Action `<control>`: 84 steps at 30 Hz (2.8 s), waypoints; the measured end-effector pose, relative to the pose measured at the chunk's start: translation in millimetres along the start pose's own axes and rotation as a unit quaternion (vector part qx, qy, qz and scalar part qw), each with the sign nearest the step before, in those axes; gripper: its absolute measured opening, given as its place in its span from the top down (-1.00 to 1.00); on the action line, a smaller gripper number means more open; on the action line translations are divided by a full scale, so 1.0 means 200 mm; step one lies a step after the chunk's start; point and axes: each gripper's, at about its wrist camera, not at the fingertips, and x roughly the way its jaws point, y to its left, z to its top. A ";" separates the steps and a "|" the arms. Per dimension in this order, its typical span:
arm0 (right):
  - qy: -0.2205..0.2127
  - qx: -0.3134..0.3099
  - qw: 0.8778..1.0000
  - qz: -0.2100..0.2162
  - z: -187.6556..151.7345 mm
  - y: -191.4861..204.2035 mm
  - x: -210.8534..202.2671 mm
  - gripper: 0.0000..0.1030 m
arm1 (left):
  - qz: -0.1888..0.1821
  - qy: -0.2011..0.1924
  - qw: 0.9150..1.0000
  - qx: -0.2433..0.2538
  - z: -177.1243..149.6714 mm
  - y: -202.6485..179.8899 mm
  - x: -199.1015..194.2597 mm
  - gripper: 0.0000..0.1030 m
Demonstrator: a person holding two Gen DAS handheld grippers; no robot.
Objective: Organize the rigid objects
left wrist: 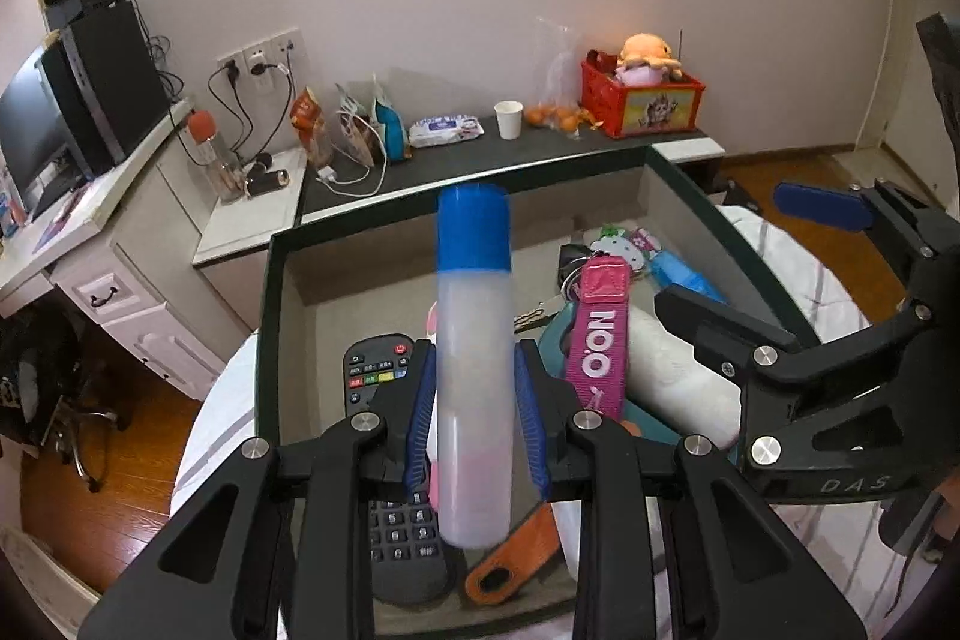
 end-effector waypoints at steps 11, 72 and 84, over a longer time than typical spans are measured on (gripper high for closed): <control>-0.004 0.010 1.000 -0.004 -0.01 -0.03 -0.07 -1.00 | 0.019 -0.013 1.000 -0.001 0.02 0.00 -0.06 -0.06; -0.171 0.009 0.985 0.017 -0.19 0.37 -1.20 -1.00 | 0.135 -0.181 0.969 -0.104 -0.40 0.03 -1.27 -1.00; -0.173 0.004 0.985 0.002 0.02 0.26 -1.06 -1.00 | 0.131 -0.174 0.971 -0.093 -0.14 0.07 -1.07 -1.00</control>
